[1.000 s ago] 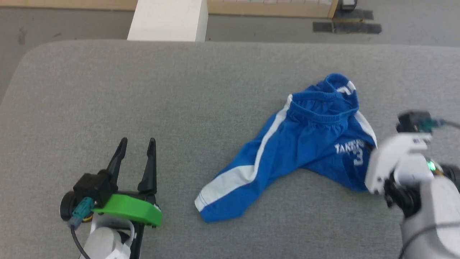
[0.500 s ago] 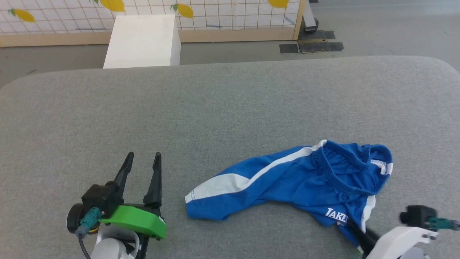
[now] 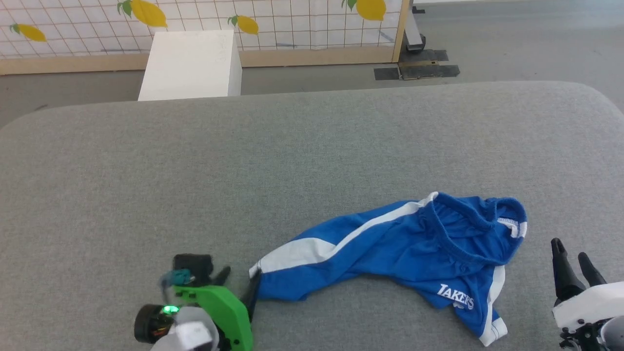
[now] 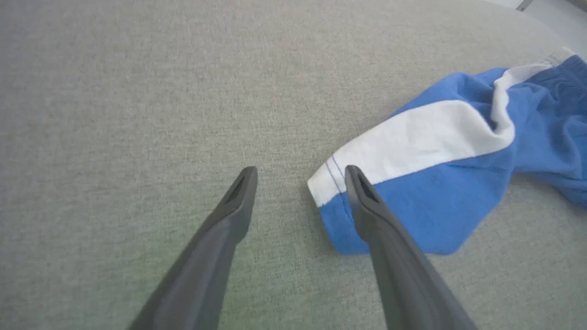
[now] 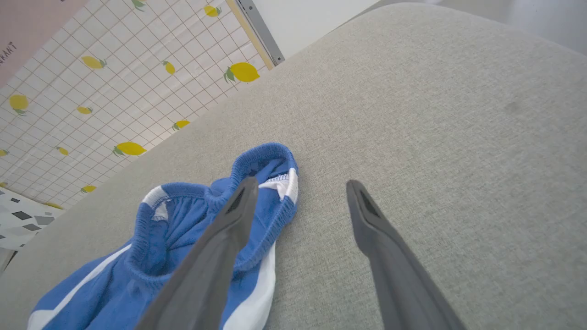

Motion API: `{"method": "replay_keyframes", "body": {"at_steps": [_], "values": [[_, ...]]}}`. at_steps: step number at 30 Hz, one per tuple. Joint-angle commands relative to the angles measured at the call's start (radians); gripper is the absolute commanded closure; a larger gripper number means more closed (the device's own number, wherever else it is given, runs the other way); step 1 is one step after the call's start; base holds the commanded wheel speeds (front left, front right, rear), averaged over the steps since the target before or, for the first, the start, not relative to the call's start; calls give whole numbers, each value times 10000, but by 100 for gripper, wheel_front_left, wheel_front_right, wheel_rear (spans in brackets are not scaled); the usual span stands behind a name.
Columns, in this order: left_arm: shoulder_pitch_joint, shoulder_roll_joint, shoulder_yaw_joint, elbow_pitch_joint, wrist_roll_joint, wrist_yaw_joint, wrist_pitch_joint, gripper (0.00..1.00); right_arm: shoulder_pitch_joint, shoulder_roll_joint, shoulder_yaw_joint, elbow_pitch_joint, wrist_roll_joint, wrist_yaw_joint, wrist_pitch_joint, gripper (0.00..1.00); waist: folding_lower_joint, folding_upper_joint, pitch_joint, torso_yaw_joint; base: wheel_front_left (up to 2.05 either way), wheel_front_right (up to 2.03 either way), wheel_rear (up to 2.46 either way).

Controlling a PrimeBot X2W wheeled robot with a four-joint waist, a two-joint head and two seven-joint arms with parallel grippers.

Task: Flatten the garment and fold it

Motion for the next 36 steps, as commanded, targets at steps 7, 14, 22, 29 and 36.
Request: {"method": "replay_keyframes", "body": {"at_steps": [7,14,22,29,36], "values": [[-769,125,-423,35,-128,24,1437,0,-374,5,457,439,109,-13,-373,0,0,0,346,-137,0,0,0],[-1011,114,-669,437,-697,-43,1985,100,-447,5,726,749,189,-13,-662,0,0,0,534,-242,0,0,0],[-1614,143,194,-199,-1526,88,897,100,-579,5,827,938,177,-13,-873,0,0,0,592,-74,0,0,0],[-1645,612,1174,669,-1719,1000,966,100,-877,5,1314,781,-29,-13,-849,0,0,0,587,-105,0,0,0],[-1481,587,1148,1242,-1801,928,745,0,-1109,5,1780,498,-272,-13,-611,0,0,0,488,30,0,0,0]]}}
